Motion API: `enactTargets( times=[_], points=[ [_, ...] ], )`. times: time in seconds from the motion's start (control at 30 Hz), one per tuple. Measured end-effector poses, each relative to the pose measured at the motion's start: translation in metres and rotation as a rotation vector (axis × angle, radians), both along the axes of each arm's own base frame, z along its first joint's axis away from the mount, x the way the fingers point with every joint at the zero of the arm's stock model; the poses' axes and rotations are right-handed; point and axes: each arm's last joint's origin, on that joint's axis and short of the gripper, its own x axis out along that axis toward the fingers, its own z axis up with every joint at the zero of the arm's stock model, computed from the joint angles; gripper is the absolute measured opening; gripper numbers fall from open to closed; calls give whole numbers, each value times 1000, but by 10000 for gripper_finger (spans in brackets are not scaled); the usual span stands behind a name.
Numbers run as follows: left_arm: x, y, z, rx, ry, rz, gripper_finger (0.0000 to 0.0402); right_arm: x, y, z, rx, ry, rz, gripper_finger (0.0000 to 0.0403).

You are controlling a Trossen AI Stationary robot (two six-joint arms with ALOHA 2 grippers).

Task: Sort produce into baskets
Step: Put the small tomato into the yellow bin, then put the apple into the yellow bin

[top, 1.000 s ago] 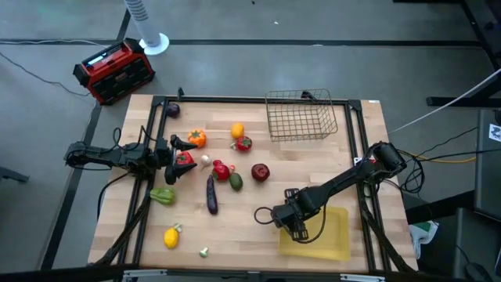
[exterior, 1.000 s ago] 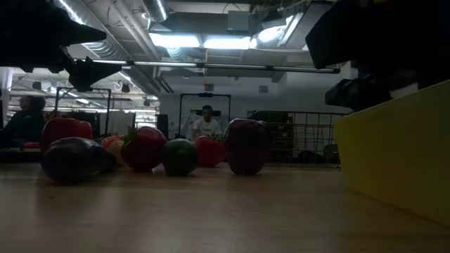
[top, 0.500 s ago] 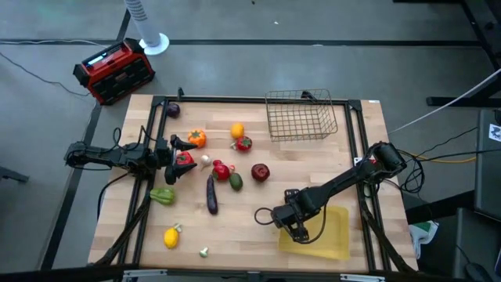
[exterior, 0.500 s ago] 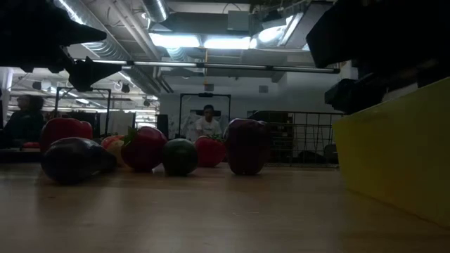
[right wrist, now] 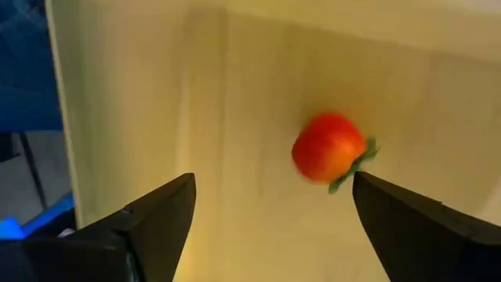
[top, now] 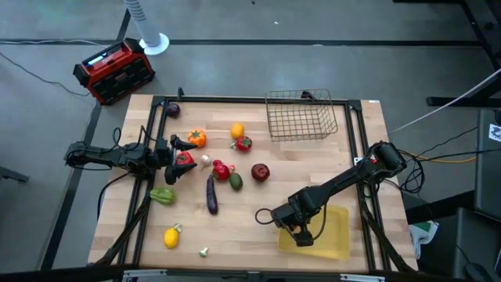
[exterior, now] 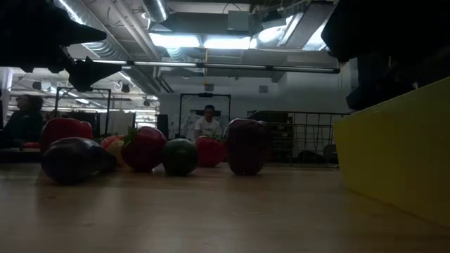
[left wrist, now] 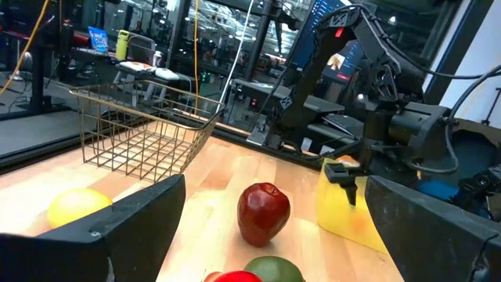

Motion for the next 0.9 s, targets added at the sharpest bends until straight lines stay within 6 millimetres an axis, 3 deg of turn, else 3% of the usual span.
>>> enactTargets(
  times=[0.2, 0.33, 0.47, 0.67, 0.9],
  points=[
    [0, 0, 0, 0, 0, 0, 392, 10, -4, 34, -55, 2, -22, 339],
    [0, 0, 0, 0, 0, 0, 392, 21, -9, 56, -151, -105, -43, 340],
    [0, 0, 0, 0, 0, 0, 392, 31, -13, 73, -355, -282, -79, 340],
    [0, 0, 0, 0, 0, 0, 392, 40, -29, 82, -677, -439, -173, 340],
    [0, 0, 0, 0, 0, 0, 392, 59, -72, 78, -614, -390, -247, 340]
  ],
)
